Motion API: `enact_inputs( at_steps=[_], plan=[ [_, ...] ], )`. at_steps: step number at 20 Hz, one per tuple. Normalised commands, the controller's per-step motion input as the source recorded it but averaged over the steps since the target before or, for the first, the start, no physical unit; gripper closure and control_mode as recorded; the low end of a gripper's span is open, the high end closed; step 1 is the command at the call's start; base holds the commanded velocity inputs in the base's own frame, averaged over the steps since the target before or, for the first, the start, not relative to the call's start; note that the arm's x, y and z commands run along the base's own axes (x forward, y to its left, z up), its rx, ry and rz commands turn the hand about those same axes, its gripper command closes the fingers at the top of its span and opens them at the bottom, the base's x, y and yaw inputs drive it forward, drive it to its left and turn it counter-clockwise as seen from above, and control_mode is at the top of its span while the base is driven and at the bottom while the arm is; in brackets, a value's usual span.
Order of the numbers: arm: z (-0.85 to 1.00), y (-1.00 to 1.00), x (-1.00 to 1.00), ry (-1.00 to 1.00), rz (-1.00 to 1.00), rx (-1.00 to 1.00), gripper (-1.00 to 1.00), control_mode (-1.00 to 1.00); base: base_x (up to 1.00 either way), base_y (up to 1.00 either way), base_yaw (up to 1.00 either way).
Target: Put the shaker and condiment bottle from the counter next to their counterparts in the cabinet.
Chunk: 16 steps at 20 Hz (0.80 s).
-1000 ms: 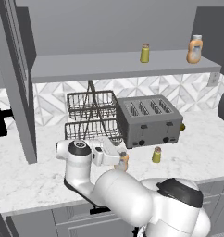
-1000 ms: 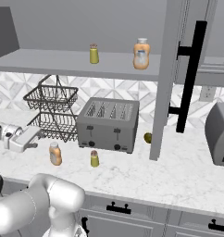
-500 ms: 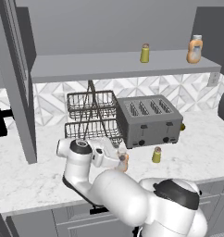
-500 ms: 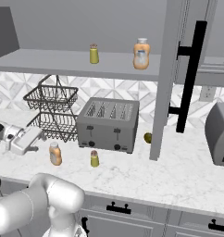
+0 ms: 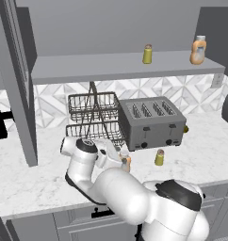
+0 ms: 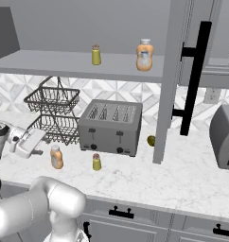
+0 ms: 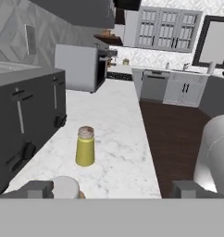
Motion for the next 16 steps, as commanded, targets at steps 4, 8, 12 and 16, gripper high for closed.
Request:
enact_inputs(
  at_steps=[4, 8, 12, 16],
  plan=[
    [0.0, 0.0, 0.33, 0.0, 0.0, 0.0, -1.0, -1.0, 0.0, 0.0, 0.0],
    [-0.15, 0.0, 0.22, 0.0, 0.0, 0.03, -1.0, -1.0, 0.0, 0.0, 0.0],
    [-0.33, 0.0, 0.17, 0.0, 0.0, 0.13, -1.0, -1.0, 0.0, 0.0, 0.0],
    [-0.12, 0.0, 0.16, 0.0, 0.0, 0.01, -1.0, -1.0, 0.0, 0.0, 0.0]
  ],
)
